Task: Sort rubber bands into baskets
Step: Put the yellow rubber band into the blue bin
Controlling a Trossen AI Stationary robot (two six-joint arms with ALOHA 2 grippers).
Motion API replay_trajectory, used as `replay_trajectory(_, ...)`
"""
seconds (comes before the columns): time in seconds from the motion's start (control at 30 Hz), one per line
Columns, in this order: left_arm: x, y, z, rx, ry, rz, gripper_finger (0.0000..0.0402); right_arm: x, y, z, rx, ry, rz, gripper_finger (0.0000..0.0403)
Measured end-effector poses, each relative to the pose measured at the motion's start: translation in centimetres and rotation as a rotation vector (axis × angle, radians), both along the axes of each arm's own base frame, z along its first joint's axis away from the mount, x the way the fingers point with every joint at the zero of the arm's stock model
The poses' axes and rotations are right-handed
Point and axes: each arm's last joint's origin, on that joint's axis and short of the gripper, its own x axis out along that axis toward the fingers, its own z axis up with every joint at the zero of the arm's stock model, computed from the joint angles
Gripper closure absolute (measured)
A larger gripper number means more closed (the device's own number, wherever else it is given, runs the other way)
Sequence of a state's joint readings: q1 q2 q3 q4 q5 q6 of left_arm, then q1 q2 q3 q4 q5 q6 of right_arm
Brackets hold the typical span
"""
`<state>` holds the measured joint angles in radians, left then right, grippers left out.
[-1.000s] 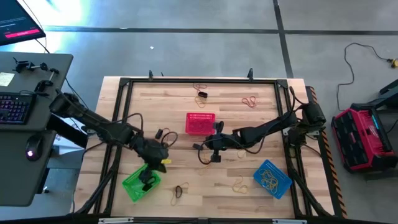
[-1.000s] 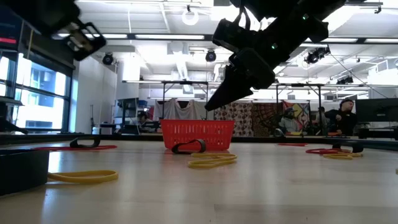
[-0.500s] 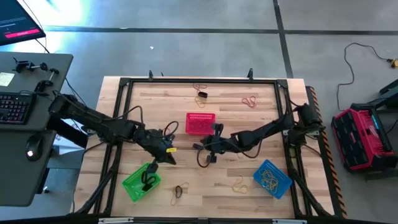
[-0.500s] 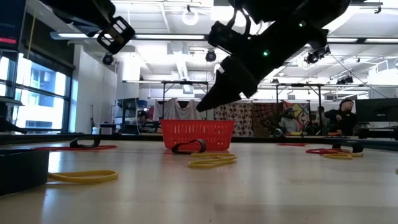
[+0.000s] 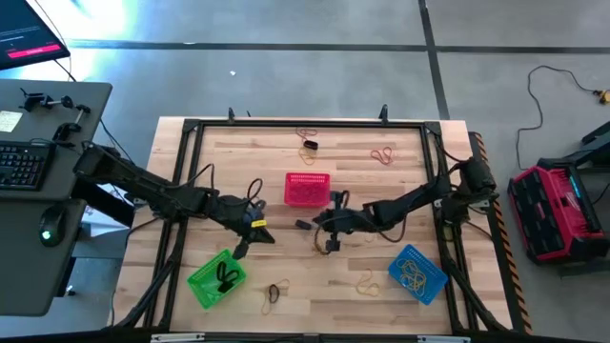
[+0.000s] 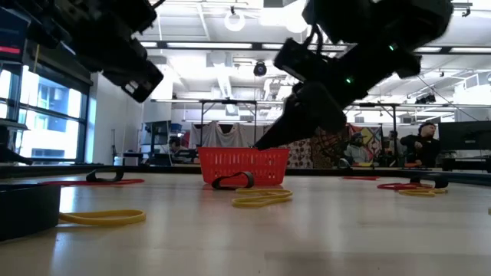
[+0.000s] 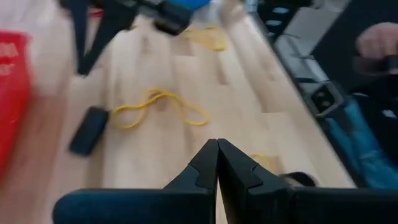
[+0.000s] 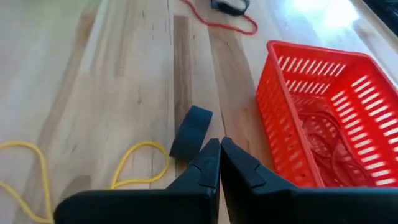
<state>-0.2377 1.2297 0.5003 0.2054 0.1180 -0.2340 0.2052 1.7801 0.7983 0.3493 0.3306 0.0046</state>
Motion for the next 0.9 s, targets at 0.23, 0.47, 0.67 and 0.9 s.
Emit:
replay_trajectory(0.23,0.2,1.0,-0.1,0.061,-0.003,0.124,0.0401,-3.7,-0.3,0.3,0.102,-0.128,-0.016,0.0403)
replay_trajectory(0.47,-0.1,1.8,-0.3,0.078,-0.235,0.164,0.0401,-7.0,0.8,2.0,0.093,-0.19,-0.062,0.0403)
replay_trajectory(0.67,0.2,4.2,-0.2,0.111,-0.269,0.31,0.0401,-8.3,1.1,3.0,0.05,-0.195,-0.097,0.0403)
replay_trajectory(0.9,1.7,9.9,2.4,0.187,-0.133,0.419,0.0401,-8.2,0.6,2.9,0.059,-0.192,-0.125,0.0403)
